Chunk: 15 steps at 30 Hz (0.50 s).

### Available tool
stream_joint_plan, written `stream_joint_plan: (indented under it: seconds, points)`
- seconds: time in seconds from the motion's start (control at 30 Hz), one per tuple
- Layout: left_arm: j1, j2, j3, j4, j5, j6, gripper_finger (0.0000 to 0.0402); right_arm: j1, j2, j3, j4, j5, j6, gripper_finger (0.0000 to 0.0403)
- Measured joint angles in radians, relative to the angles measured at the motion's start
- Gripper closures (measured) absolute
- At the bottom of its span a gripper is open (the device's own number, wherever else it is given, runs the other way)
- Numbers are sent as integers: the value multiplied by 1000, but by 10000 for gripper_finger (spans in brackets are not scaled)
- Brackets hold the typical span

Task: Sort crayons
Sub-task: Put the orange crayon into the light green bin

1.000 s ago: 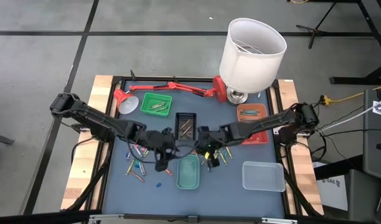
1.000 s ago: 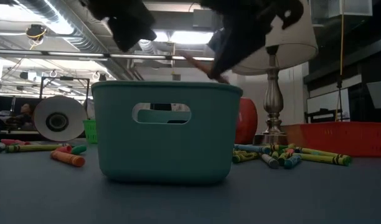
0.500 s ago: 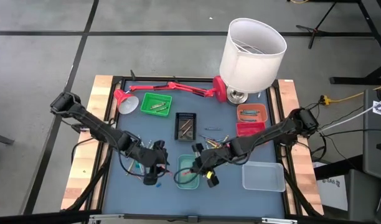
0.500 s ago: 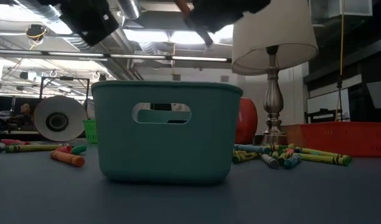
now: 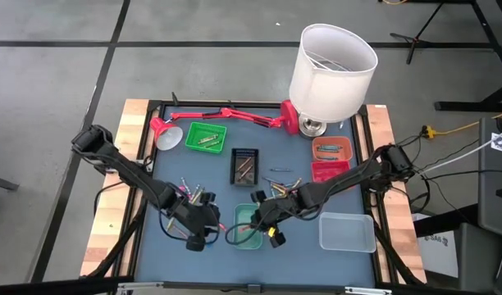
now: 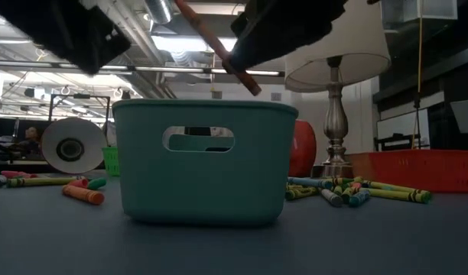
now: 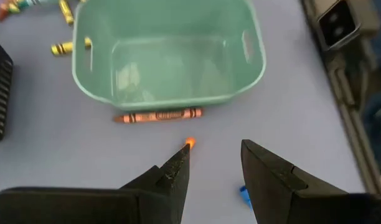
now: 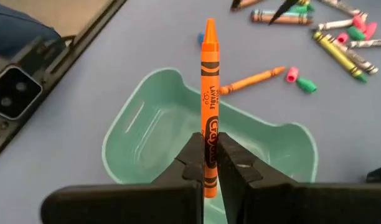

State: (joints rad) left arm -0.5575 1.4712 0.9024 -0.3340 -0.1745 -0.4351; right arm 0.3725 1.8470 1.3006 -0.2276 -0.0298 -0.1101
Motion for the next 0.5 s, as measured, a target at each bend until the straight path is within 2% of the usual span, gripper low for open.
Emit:
stream_joint_plan:
  seconds: [0.23,0.5]
  points:
    - [2,69,0,4,-25,56,273,0,8,0,-8,0,0,374]
    - [6,116,0,6,-43,142,273,0,8,0,-8,0,0,298]
